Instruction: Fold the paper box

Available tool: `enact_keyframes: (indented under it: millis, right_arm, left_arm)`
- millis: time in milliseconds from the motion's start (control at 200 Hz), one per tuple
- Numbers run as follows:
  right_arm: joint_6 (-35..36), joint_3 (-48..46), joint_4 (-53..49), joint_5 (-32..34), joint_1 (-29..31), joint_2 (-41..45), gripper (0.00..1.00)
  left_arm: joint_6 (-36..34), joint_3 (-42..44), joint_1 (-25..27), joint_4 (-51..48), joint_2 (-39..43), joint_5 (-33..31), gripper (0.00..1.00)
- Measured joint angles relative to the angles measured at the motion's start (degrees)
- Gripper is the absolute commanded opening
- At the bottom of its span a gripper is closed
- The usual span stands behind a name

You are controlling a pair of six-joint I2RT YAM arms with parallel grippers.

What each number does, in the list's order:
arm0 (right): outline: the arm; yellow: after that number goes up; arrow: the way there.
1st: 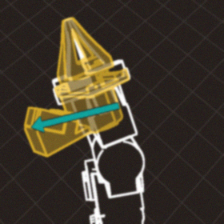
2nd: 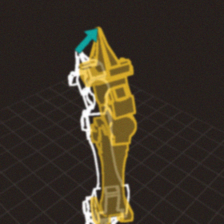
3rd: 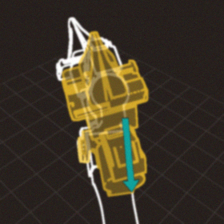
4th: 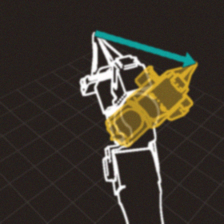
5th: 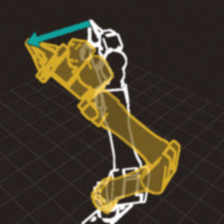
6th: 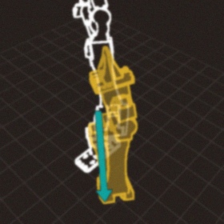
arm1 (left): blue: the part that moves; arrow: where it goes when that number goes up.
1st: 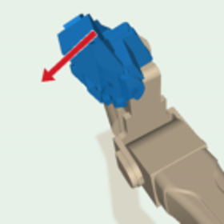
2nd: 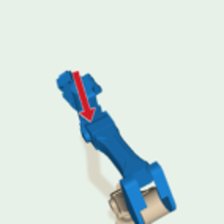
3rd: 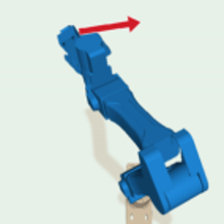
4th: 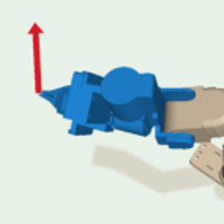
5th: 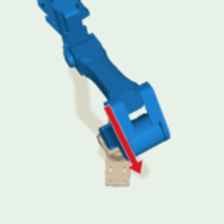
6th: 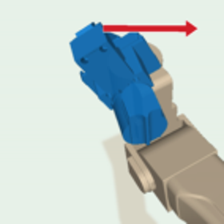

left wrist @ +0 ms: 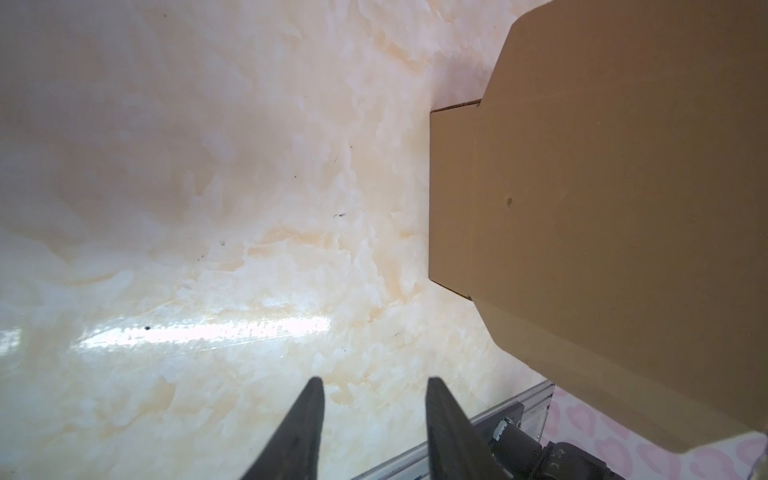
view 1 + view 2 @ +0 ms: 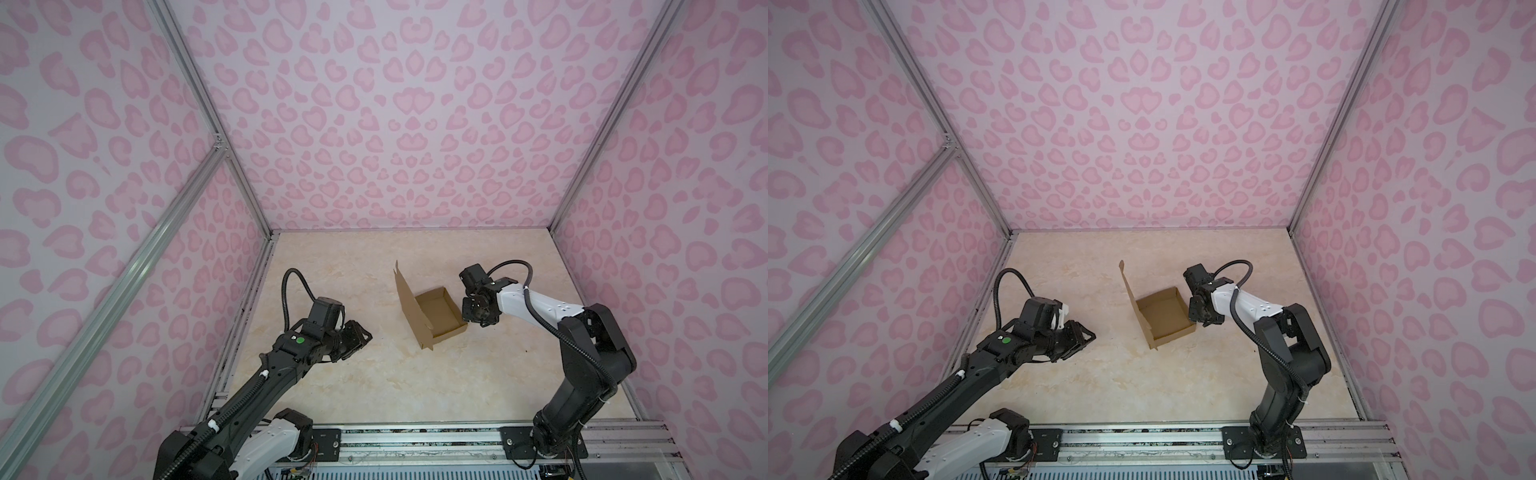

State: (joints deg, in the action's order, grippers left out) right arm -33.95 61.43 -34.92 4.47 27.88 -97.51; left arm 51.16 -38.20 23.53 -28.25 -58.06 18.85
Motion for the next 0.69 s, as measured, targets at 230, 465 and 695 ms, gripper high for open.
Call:
enact_keyframes:
  millis: [230,465,695]
  right_arm:
    - [-8.0,0.3,5.2,-5.0,21.0,0.6,0.53]
    - [-11.9,6.2,8.3,-8.5,28.3,1.3,0.53]
    - [-2.2,10.2,7.7,-9.5,18.3,4.9,0.55]
  left_arm:
    - [-1.7,-1.5,0.0,-0.7,0.5,-3.0,0.44]
    - [-4.6,-2.3,-0.3,-4.7,5.0,-9.5,0.44]
    - [-7.6,-2.1,-0.6,-7.9,11.5,-20.2,0.45]
